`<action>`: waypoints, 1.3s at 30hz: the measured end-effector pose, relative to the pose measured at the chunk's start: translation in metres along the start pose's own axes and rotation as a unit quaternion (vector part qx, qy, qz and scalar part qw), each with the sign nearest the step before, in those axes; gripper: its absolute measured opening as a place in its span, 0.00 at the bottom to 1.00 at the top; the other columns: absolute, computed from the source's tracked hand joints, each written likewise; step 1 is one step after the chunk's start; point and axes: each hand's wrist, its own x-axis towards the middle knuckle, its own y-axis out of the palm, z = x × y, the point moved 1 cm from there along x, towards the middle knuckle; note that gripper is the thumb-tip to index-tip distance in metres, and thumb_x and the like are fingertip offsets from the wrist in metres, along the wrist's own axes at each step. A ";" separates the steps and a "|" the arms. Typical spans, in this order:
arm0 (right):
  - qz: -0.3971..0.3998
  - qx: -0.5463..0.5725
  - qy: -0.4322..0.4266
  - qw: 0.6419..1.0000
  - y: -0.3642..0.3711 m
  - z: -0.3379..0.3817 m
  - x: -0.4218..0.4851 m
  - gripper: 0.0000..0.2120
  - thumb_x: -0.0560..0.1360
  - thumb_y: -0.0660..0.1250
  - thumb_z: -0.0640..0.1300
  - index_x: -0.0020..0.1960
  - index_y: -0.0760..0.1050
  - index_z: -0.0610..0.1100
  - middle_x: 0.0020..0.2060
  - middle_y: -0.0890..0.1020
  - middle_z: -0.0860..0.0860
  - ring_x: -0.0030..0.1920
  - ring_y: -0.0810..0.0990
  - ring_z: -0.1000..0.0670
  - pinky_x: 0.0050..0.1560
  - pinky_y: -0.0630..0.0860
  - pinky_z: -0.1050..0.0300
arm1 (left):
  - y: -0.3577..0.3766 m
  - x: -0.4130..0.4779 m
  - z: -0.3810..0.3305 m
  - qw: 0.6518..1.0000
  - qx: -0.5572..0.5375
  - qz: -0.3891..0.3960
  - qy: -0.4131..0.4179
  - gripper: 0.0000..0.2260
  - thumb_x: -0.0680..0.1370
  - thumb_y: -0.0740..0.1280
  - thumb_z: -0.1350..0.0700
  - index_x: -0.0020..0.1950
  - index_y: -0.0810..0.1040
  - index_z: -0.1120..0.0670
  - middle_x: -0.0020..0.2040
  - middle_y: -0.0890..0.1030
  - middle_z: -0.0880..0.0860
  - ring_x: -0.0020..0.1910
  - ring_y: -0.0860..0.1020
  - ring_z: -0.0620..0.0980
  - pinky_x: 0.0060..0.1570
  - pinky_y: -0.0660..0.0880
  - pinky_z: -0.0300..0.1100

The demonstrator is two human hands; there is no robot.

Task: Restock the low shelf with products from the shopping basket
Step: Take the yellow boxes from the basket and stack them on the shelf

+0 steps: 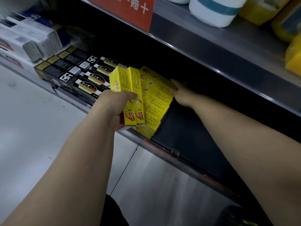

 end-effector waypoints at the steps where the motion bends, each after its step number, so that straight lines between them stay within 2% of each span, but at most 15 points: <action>1: -0.017 -0.033 -0.023 0.999 -0.003 0.008 -0.006 0.28 0.81 0.55 0.44 0.77 0.47 0.49 0.76 0.49 0.42 0.76 0.52 0.44 0.72 0.54 0.54 | 0.001 0.000 -0.001 1.000 0.002 0.003 -0.002 0.12 0.72 0.73 0.58 0.50 0.74 0.60 0.42 0.81 0.57 0.33 0.81 0.53 0.22 0.75 0.40; 4: -0.010 -0.019 -0.177 0.984 -0.006 0.040 -0.032 0.42 0.74 0.69 0.42 0.77 0.45 0.51 0.76 0.48 0.44 0.76 0.48 0.47 0.71 0.51 0.61 | 0.000 -0.004 -0.005 0.998 0.020 0.046 -0.028 0.19 0.71 0.73 0.55 0.57 0.74 0.61 0.46 0.82 0.60 0.37 0.82 0.56 0.27 0.78 0.45; 6: 0.028 -0.040 -0.276 0.960 -0.007 0.054 -0.049 0.47 0.69 0.74 0.39 0.77 0.47 0.49 0.76 0.50 0.45 0.76 0.48 0.50 0.66 0.51 0.74 | -0.001 -0.007 -0.009 0.993 0.035 0.106 -0.051 0.18 0.71 0.73 0.54 0.57 0.76 0.60 0.45 0.84 0.60 0.38 0.83 0.57 0.31 0.79 0.48; 8: 0.028 -0.071 -0.325 0.943 -0.013 0.059 -0.062 0.45 0.66 0.76 0.38 0.75 0.55 0.46 0.74 0.56 0.45 0.74 0.54 0.52 0.61 0.50 0.82 | -0.001 -0.013 -0.013 0.984 0.043 0.163 -0.066 0.17 0.70 0.73 0.52 0.54 0.77 0.59 0.39 0.84 0.59 0.34 0.83 0.57 0.28 0.79 0.47; 11: -0.018 -0.064 -0.327 0.943 -0.028 0.059 -0.075 0.34 0.61 0.79 0.38 0.63 0.69 0.40 0.57 0.67 0.47 0.57 0.66 0.55 0.57 0.63 0.72 | -0.004 -0.018 -0.015 0.972 0.075 0.210 -0.068 0.28 0.63 0.72 0.45 0.58 0.77 0.59 0.46 0.84 0.59 0.41 0.84 0.57 0.37 0.81 0.48; 13: -0.034 -0.096 -0.299 0.949 -0.033 0.054 -0.082 0.28 0.59 0.80 0.41 0.54 0.71 0.39 0.51 0.66 0.50 0.48 0.66 0.54 0.48 0.66 0.62 | -0.007 -0.018 -0.015 0.983 0.057 0.166 -0.051 0.32 0.64 0.73 0.43 0.63 0.75 0.58 0.55 0.82 0.58 0.52 0.81 0.58 0.51 0.78 0.53; 14: -0.040 -0.117 -0.279 0.952 -0.034 0.051 -0.086 0.25 0.60 0.80 0.44 0.49 0.70 0.40 0.48 0.67 0.51 0.44 0.66 0.54 0.44 0.66 0.59 | -0.010 -0.016 -0.016 0.992 0.023 0.122 -0.037 0.29 0.66 0.73 0.44 0.62 0.74 0.58 0.54 0.82 0.57 0.49 0.82 0.56 0.49 0.79 0.52; 16: -0.072 -0.151 -0.225 0.960 -0.031 0.045 -0.094 0.23 0.64 0.76 0.53 0.45 0.65 0.44 0.39 0.68 0.55 0.35 0.66 0.56 0.33 0.61 0.58 | -0.021 -0.011 -0.019 0.999 -0.040 0.001 0.002 0.20 0.71 0.72 0.47 0.55 0.74 0.58 0.44 0.81 0.55 0.33 0.83 0.51 0.30 0.79 0.44; 18: -0.106 -0.162 -0.175 0.965 -0.023 0.044 -0.103 0.23 0.68 0.69 0.60 0.46 0.62 0.47 0.33 0.69 0.57 0.31 0.68 0.59 0.26 0.59 0.60 | -0.033 -0.008 -0.021 0.992 -0.062 -0.097 0.043 0.18 0.72 0.72 0.48 0.53 0.72 0.56 0.39 0.77 0.52 0.30 0.80 0.49 0.25 0.73 0.38; 21: -0.090 -0.135 -0.163 0.973 0.000 0.050 -0.111 0.21 0.73 0.64 0.60 0.54 0.61 0.47 0.37 0.75 0.53 0.34 0.75 0.51 0.27 0.69 0.57 | -0.041 -0.008 -0.022 0.987 -0.096 -0.117 0.058 0.15 0.72 0.73 0.48 0.51 0.73 0.54 0.39 0.77 0.50 0.36 0.77 0.48 0.28 0.70 0.38; 23: -0.075 -0.139 -0.176 0.972 0.020 0.057 -0.111 0.21 0.75 0.62 0.58 0.59 0.60 0.46 0.36 0.74 0.52 0.32 0.74 0.50 0.25 0.65 0.56 | -0.039 -0.012 -0.022 0.990 -0.085 -0.096 0.051 0.13 0.72 0.73 0.49 0.47 0.74 0.54 0.39 0.78 0.50 0.36 0.77 0.48 0.25 0.71 0.35; 25: -0.063 -0.160 -0.186 0.967 0.037 0.062 -0.107 0.21 0.77 0.62 0.56 0.62 0.61 0.44 0.38 0.75 0.50 0.34 0.74 0.48 0.27 0.62 0.56 | -0.037 -0.015 -0.022 0.993 -0.063 -0.085 0.048 0.14 0.71 0.73 0.48 0.47 0.76 0.55 0.45 0.80 0.52 0.39 0.79 0.50 0.27 0.75 0.36; 29: -0.067 -0.178 -0.180 0.965 0.055 0.062 -0.094 0.24 0.76 0.65 0.53 0.65 0.61 0.42 0.60 0.74 0.44 0.57 0.75 0.42 0.42 0.71 0.53 | -0.037 -0.019 -0.022 0.995 -0.030 -0.085 0.049 0.27 0.68 0.75 0.46 0.61 0.75 0.58 0.60 0.77 0.57 0.58 0.76 0.60 0.59 0.73 0.59; 33: -0.070 -0.164 -0.167 0.970 0.054 0.061 -0.093 0.28 0.74 0.67 0.55 0.66 0.61 0.43 0.62 0.72 0.45 0.60 0.73 0.44 0.47 0.73 0.52 | -0.035 -0.018 -0.022 0.995 -0.012 -0.083 0.051 0.35 0.65 0.76 0.44 0.66 0.71 0.60 0.62 0.76 0.58 0.59 0.75 0.61 0.59 0.72 0.60; 39: -0.108 -0.095 -0.262 0.954 0.007 0.075 -0.107 0.41 0.71 0.70 0.52 0.76 0.49 0.55 0.73 0.55 0.47 0.70 0.60 0.42 0.69 0.63 0.46 | -0.029 -0.026 -0.028 0.993 0.095 0.012 0.075 0.31 0.61 0.78 0.44 0.59 0.76 0.58 0.59 0.78 0.59 0.59 0.76 0.61 0.58 0.73 0.60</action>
